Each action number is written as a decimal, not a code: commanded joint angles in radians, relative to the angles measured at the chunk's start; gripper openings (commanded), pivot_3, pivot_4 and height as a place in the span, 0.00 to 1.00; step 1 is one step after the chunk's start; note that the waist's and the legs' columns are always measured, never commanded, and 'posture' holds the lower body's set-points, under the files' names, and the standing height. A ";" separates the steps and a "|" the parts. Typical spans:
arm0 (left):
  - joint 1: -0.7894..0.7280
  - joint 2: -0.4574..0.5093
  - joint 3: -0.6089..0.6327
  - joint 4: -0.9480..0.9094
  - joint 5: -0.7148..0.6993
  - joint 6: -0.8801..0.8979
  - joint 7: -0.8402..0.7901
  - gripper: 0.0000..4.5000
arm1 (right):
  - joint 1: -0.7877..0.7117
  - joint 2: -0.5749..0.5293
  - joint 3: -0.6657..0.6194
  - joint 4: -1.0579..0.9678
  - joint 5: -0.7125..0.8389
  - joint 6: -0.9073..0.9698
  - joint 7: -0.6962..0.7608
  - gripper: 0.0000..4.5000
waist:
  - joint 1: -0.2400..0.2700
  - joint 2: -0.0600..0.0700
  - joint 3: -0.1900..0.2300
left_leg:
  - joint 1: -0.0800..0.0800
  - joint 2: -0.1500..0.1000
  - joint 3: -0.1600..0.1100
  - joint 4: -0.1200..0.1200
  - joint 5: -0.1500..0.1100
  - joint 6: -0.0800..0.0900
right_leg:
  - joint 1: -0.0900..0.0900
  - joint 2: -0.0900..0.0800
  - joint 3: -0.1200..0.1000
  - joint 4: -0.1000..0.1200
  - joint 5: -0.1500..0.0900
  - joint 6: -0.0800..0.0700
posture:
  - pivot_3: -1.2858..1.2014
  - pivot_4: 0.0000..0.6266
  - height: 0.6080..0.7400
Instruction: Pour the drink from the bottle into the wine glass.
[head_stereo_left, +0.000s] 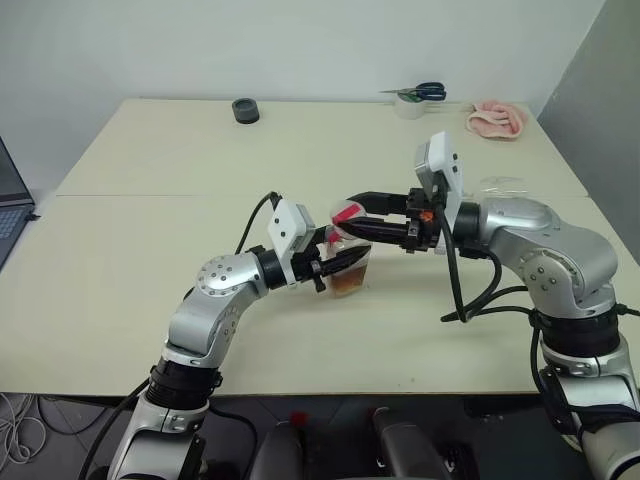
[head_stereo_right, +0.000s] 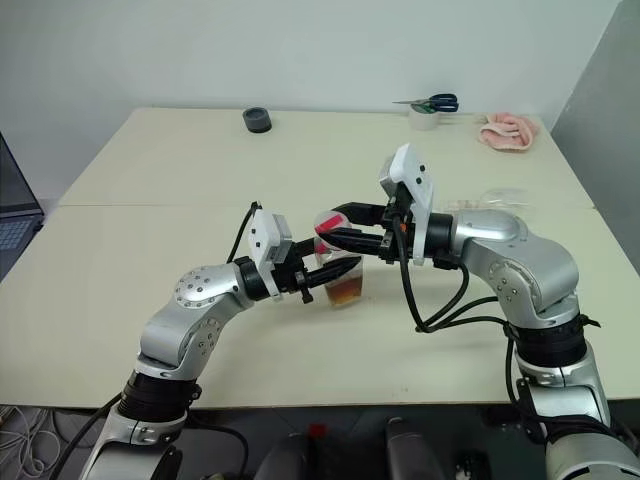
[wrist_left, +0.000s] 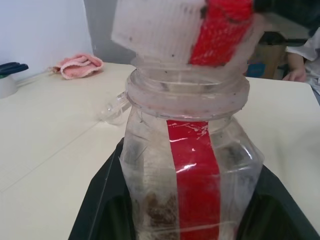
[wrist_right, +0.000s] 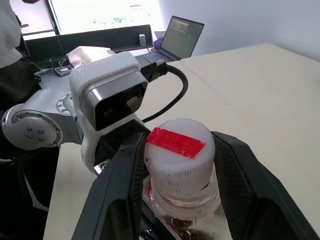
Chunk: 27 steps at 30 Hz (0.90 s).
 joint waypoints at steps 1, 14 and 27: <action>-0.007 0.003 0.009 -0.047 -0.006 -0.026 -0.006 0.39 | -0.056 -0.007 -0.071 0.022 0.028 -0.018 0.001 0.38 | 0.000 0.000 0.000 | 0.000 0.000 0.000 0.000 0.000 0.000 | 0.000 0.000 0.000 0.000 0.000 0.000 | 0.52 0.24 1.00; 0.011 0.004 0.012 -0.057 0.006 -0.032 0.004 0.39 | 0.262 -0.046 -0.417 0.241 -0.175 -0.203 -0.369 0.37 | 0.030 -0.001 -0.001 | -0.001 -0.001 0.001 0.000 0.000 0.000 | 0.000 -0.001 0.001 -0.001 0.000 0.000 | 0.52 0.24 1.00; -0.011 -0.004 0.010 -0.035 0.004 -0.036 -0.005 0.39 | 0.459 0.017 -0.403 0.469 -0.295 -0.441 -0.388 0.67 | 0.007 0.000 0.000 | 0.002 0.000 0.005 0.000 0.000 0.000 | 0.000 0.001 0.005 0.001 0.000 0.000 | 0.52 0.24 1.00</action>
